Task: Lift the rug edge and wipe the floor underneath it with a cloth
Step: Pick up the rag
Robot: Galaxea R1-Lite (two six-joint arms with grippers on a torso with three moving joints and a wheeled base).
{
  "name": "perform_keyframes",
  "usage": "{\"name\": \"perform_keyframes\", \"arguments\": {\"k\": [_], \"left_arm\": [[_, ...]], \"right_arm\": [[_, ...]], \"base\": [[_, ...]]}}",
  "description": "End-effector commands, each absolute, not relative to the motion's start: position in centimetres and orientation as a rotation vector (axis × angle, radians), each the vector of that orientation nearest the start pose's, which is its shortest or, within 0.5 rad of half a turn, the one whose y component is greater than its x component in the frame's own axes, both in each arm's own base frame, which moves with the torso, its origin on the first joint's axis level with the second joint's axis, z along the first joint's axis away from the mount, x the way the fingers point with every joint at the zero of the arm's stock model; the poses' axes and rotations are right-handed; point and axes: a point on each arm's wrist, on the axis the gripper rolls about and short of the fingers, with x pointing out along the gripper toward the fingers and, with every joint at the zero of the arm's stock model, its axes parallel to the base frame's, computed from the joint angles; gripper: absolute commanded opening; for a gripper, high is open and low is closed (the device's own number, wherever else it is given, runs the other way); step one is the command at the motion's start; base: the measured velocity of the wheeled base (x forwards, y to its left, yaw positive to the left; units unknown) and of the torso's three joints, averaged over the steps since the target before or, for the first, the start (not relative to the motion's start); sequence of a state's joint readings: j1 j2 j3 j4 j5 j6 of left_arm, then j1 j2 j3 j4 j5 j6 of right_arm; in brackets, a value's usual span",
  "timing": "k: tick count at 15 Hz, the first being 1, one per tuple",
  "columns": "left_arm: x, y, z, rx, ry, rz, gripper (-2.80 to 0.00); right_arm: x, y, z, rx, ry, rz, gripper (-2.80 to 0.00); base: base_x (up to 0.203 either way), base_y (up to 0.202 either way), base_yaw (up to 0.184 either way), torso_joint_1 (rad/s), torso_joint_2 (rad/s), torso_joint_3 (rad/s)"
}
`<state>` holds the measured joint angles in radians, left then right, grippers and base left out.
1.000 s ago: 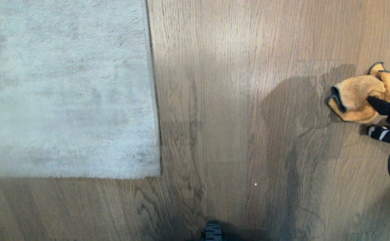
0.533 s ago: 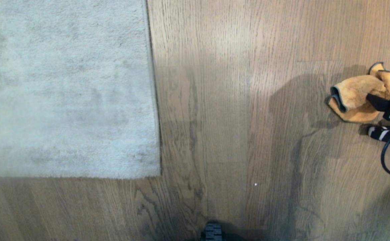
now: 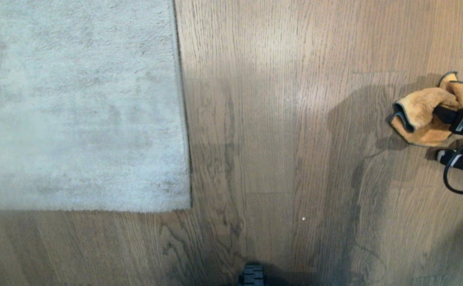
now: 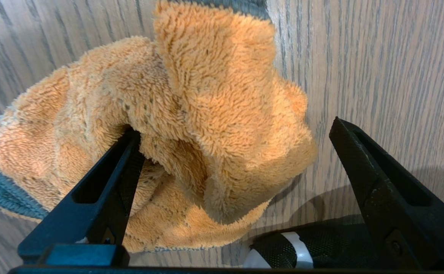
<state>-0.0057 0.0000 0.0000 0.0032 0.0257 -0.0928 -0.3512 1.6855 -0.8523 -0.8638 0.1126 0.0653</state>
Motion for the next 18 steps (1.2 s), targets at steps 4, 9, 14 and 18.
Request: {"name": "perform_keyframes", "arguments": {"k": [4, 9, 14, 18], "left_arm": [[-2.28, 0.07, 7.52, -0.094, 0.002, 0.02, -2.8], [-2.28, 0.07, 7.52, -0.094, 0.002, 0.02, -2.8], [-2.28, 0.07, 7.52, -0.094, 0.002, 0.02, -2.8], [-2.28, 0.07, 7.52, -0.094, 0.002, 0.02, -2.8]], "right_arm": [[29.29, -10.73, 22.11, 0.06, -0.037, -0.242, 0.0], [29.5, -10.95, 21.63, 0.062, -0.019, -0.19, 0.0], [29.67, -11.01, 21.29, 0.065, -0.008, -0.189, -2.8], [29.49, -10.94, 21.39, 0.065, -0.01, -0.188, -2.8]], "base": [[0.0, 0.0, 0.0, 0.0, 0.0, 0.0], [0.0, 0.0, 0.0, 0.0, 0.0, 0.0], [0.0, 0.0, 0.0, 0.0, 0.0, 0.0], [0.0, 0.0, 0.0, 0.0, 0.0, 0.0]]}}
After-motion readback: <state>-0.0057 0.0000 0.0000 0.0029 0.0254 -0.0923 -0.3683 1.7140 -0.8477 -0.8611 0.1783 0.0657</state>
